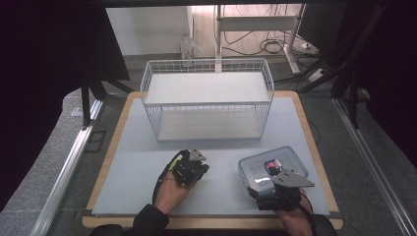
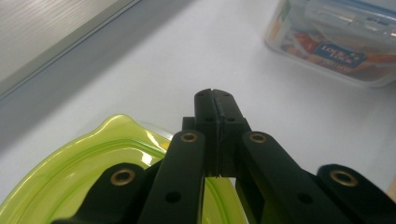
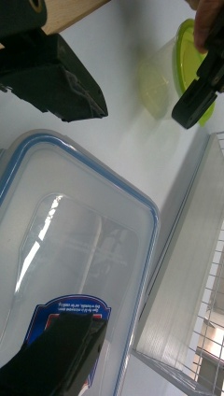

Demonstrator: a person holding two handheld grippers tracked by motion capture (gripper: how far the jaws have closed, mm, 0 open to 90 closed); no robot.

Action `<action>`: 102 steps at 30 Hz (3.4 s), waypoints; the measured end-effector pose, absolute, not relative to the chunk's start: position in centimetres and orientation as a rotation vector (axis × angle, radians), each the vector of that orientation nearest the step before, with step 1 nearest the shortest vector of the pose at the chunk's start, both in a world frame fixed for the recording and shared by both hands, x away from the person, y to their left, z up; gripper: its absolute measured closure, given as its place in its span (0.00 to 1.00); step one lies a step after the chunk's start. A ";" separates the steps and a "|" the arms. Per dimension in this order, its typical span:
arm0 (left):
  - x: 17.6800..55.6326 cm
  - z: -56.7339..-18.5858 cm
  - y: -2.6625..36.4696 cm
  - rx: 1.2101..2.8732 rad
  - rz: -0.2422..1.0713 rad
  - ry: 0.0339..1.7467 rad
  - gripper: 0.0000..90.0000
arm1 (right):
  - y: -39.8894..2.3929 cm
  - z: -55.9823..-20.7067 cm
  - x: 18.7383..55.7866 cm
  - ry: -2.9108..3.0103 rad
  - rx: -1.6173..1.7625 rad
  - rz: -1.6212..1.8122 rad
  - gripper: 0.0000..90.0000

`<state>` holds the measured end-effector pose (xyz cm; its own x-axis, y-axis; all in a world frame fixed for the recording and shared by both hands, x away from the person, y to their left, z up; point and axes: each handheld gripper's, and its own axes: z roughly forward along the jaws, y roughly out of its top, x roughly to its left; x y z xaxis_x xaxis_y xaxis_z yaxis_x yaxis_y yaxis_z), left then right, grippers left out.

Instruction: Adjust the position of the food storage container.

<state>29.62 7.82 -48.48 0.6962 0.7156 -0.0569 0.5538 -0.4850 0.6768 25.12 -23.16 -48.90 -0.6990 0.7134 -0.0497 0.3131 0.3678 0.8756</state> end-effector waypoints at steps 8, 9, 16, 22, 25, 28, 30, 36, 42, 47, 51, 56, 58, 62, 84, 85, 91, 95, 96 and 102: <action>28.9 -48.6 10.6 2.196 0.314 1.011 1.00 | -23.2 -49.0 25.2 2.216 0.891 1.274 0.02; 28.8 -48.6 10.8 2.196 0.315 1.016 1.00 | -23.1 -49.0 25.2 2.218 0.890 1.271 0.02; 28.2 -48.7 12.9 2.176 0.319 1.061 1.00 | -23.2 -49.1 25.3 2.221 0.897 1.260 0.02; 27.6 -48.9 14.9 2.145 0.326 1.115 1.00 | -23.2 -49.1 25.3 2.222 0.895 1.256 0.02; 27.3 -49.0 15.9 2.127 0.334 1.143 1.00 | -23.2 -49.1 25.3 2.223 0.894 1.255 0.02; 27.2 -49.3 16.8 2.099 0.331 1.180 1.00 | -23.2 -49.1 25.3 2.224 0.890 1.250 0.02; 27.2 -49.3 16.9 2.084 0.342 1.187 0.99 | -23.2 -49.1 25.3 2.226 0.888 1.248 0.02; 26.1 -48.6 16.3 2.006 0.372 1.081 0.88 | -23.9 -48.7 25.8 2.214 0.947 1.251 0.02; 24.9 -48.6 15.1 1.979 0.371 0.999 0.69 | -24.9 -47.9 26.2 2.196 0.991 1.203 0.01; 24.0 -49.8 13.0 2.012 0.348 0.932 0.49 | -26.4 -47.4 26.8 2.200 1.092 1.182 0.29; 23.8 -50.4 12.0 2.032 0.335 0.900 0.41 | -28.0 -46.7 27.1 2.191 1.053 1.164 0.66; 23.6 -50.7 11.4 2.033 0.332 0.848 0.35 | -29.7 -45.7 27.3 2.150 1.021 1.087 0.92; 23.6 -50.9 11.2 2.040 0.332 0.834 0.33 | -30.5 -45.6 27.5 2.147 1.017 1.058 0.97; 23.6 -51.1 10.9 2.038 0.335 0.834 0.30 | -32.1 -45.7 28.0 2.092 1.088 1.012 1.00; 23.9 -52.0 10.4 2.076 0.332 0.839 0.21 | -33.9 -47.5 28.8 2.179 1.229 0.936 1.00; 23.9 -52.0 10.4 2.077 0.331 0.842 0.21 | -33.7 -47.5 28.7 2.184 1.218 0.935 1.00; 24.1 -52.0 10.7 2.073 0.328 0.865 0.19 | -33.1 -47.5 28.5 2.196 1.225 0.964 1.00; 24.1 -51.8 10.7 2.079 0.311 0.876 0.19 | -32.2 -47.5 28.4 2.221 1.211 0.992 1.00; 24.1 -51.8 10.7 2.080 0.301 0.876 0.19 | -32.0 -47.6 28.4 2.229 1.213 1.002 1.00; 24.0 -51.5 10.9 2.107 0.293 0.876 0.17 | -30.5 -47.8 28.2 2.275 1.193 1.062 1.00</action>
